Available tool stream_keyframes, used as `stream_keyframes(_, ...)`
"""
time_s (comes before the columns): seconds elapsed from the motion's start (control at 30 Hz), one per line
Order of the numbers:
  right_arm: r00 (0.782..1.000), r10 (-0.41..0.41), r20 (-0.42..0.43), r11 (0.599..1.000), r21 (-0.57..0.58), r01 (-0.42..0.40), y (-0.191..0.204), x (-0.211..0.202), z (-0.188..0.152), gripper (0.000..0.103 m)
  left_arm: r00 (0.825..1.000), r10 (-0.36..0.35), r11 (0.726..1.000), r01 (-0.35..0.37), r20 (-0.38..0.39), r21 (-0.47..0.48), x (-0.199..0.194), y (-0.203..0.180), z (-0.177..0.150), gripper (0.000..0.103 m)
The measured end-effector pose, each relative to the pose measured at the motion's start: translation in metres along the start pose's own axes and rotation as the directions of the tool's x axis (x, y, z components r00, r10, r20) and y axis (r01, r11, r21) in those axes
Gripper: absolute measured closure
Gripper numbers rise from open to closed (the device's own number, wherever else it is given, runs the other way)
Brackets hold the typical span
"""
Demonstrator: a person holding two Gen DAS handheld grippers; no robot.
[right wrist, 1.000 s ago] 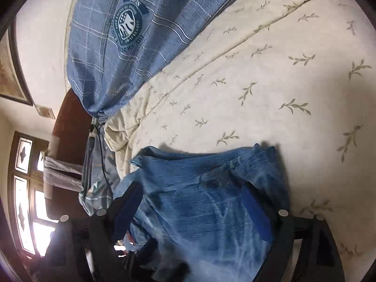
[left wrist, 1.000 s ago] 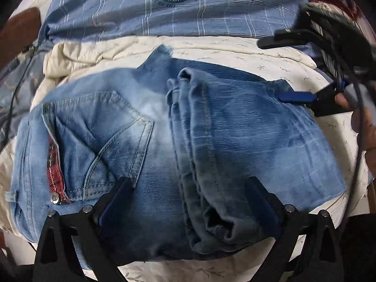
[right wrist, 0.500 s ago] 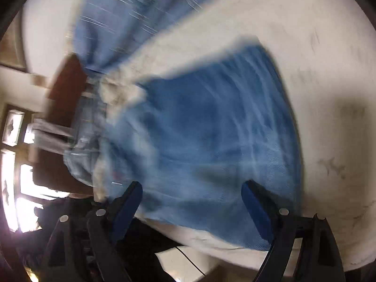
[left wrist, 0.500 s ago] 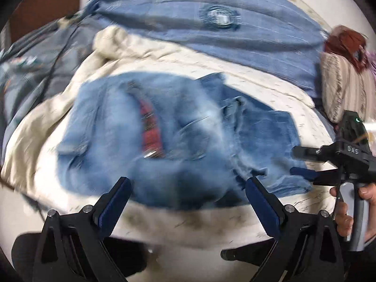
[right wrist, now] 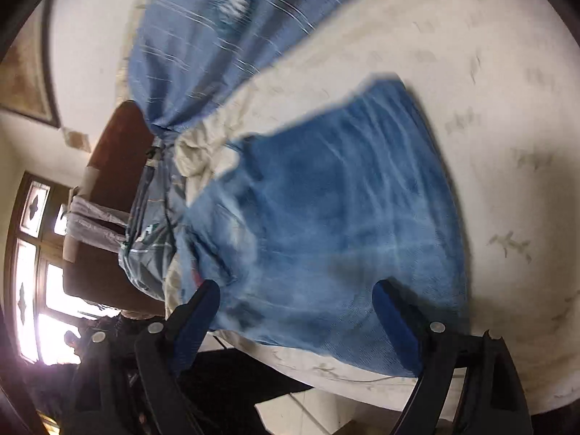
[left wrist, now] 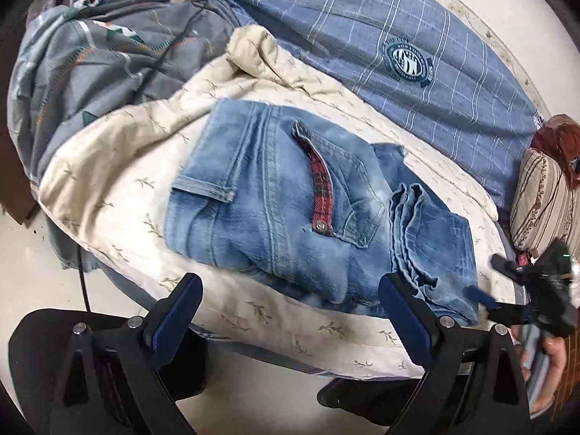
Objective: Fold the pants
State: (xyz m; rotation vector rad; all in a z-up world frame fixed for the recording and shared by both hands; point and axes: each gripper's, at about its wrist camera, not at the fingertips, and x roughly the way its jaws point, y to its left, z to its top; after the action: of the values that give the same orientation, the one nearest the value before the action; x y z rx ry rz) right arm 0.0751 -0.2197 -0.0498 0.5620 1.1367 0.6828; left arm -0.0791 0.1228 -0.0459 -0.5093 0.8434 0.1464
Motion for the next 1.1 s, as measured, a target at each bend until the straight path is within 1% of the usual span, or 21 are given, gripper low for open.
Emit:
stream_keyframes(0.03, 1.0, 0.006, 0.021, 0.999, -0.031, -0.005, 0.009, -0.007, -0.001, 0.015, 1.0, -0.001, 1.0, 0.001, 0.002, 0.002, 0.0, 0.001, 0.0, 0.005)
stream_keyframes(0.1, 0.999, 0.028, 0.021, 0.998, -0.064, -0.027, 0.016, -0.013, -0.007, 0.015, 1.0, 0.002, 1.0, -0.002, 0.003, -0.01, 0.0, 0.004, 0.001, 0.005)
stream_keyframes(0.13, 1.0, 0.021, 0.012, 0.998, -0.063, -0.021, 0.013, -0.01, -0.01, 0.015, 1.0, -0.011, 1.0, 0.011, 0.003, -0.019, 0.001, 0.006, 0.001, 0.005)
stream_keyframes(0.2, 0.995, -0.075, -0.065, 0.997, -0.025, 0.074, -0.011, 0.011, -0.014, 0.015, 1.0, -0.017, 1.0, 0.017, -0.004, -0.012, 0.008, 0.004, 0.001, 0.005)
stream_keyframes(0.23, 0.995, -0.063, -0.077, 0.998, -0.008, 0.063, -0.017, 0.017, -0.014, 0.015, 1.0, -0.025, 1.0, 0.025, -0.01, 0.002, 0.012, 0.001, 0.002, 0.005)
stream_keyframes(0.27, 0.998, -0.045, -0.049, 0.999, -0.008, 0.045, -0.015, 0.012, -0.012, 0.015, 0.999, -0.032, 0.999, 0.033, -0.012, 0.019, 0.015, -0.001, 0.002, 0.005)
stream_keyframes(0.33, 0.998, -0.044, -0.041, 0.999, -0.001, 0.044, -0.004, 0.002, -0.002, 0.015, 1.0, -0.029, 0.998, 0.029, -0.001, 0.049, 0.02, -0.007, 0.002, 0.005)
stream_keyframes(0.4, 0.999, -0.041, -0.016, 0.998, -0.044, 0.041, 0.012, -0.008, 0.013, 0.015, 0.999, -0.043, 0.997, 0.043, 0.003, 0.069, 0.025, -0.013, 0.002, 0.005)
stream_keyframes(0.47, 0.999, -0.033, -0.012, 0.995, -0.093, 0.031, 0.026, -0.008, 0.028, 0.015, 0.999, -0.045, 0.995, 0.045, 0.0, 0.084, 0.03, -0.017, 0.001, 0.005)
stream_keyframes(0.5, 0.999, -0.047, -0.002, 0.993, -0.112, 0.046, 0.031, -0.003, 0.041, 0.015, 0.998, -0.055, 0.994, 0.056, -0.008, 0.099, 0.033, -0.021, 0.0, 0.005)
stream_keyframes(0.6, 0.999, -0.044, -0.018, 0.997, -0.059, 0.042, 0.02, 0.016, 0.074, 0.015, 0.999, -0.052, 0.99, 0.053, -0.005, 0.132, 0.036, -0.028, -0.002, 0.005)
stream_keyframes(0.67, 0.993, -0.111, -0.029, 0.993, -0.036, 0.11, 0.001, 0.031, 0.093, 0.015, 0.999, -0.053, 0.989, 0.054, -0.011, 0.138, 0.039, -0.028, -0.001, 0.005)
stream_keyframes(0.7, 0.988, -0.138, -0.076, 0.99, 0.009, 0.139, -0.018, 0.045, 0.1, 0.013, 0.999, -0.05, 0.989, 0.052, -0.011, 0.138, 0.041, -0.028, -0.002, 0.005)
stream_keyframes(0.73, 0.995, -0.077, -0.058, 0.995, 0.066, 0.081, -0.027, 0.045, 0.106, 0.013, 0.999, -0.05, 0.989, 0.052, -0.018, 0.142, 0.042, -0.027, -0.001, 0.005)
stream_keyframes(0.77, 0.997, -0.06, -0.044, 0.994, 0.09, 0.064, -0.027, 0.04, 0.109, 0.013, 0.998, -0.053, 0.988, 0.056, -0.019, 0.144, 0.042, -0.026, -0.002, 0.005)
stream_keyframes(0.8, 0.996, -0.074, -0.056, 0.994, 0.08, 0.078, -0.02, 0.035, 0.112, 0.013, 0.998, -0.058, 0.987, 0.06, -0.016, 0.147, 0.042, -0.025, -0.002, 0.005)
stream_keyframes(0.87, 0.993, -0.122, -0.005, 0.992, 0.01, 0.122, -0.004, 0.021, 0.108, 0.013, 0.998, -0.063, 0.987, 0.065, -0.018, 0.149, 0.043, -0.022, -0.001, 0.005)
stream_keyframes(0.9, 0.992, -0.127, 0.012, 0.992, -0.024, 0.128, 0.005, 0.013, 0.103, 0.013, 0.997, -0.069, 0.986, 0.072, -0.02, 0.147, 0.042, -0.021, 0.0, 0.005)
stream_keyframes(0.97, 0.997, -0.082, -0.001, 0.995, -0.062, 0.082, 0.019, 0.001, 0.085, 0.013, 0.998, -0.068, 0.988, 0.07, -0.018, 0.14, 0.041, -0.018, 0.001, 0.005)
stream_keyframes(1.0, 0.997, -0.077, -0.002, 0.994, -0.074, 0.077, 0.023, -0.003, 0.075, 0.013, 0.998, -0.068, 0.989, 0.069, -0.015, 0.132, 0.04, -0.015, 0.002, 0.005)
stream_keyframes(1.1, 0.998, -0.041, -0.055, 0.997, -0.073, 0.037, 0.026, -0.002, 0.046, 0.013, 0.998, -0.06, 0.992, 0.061, -0.012, 0.113, 0.037, -0.011, 0.002, 0.005)
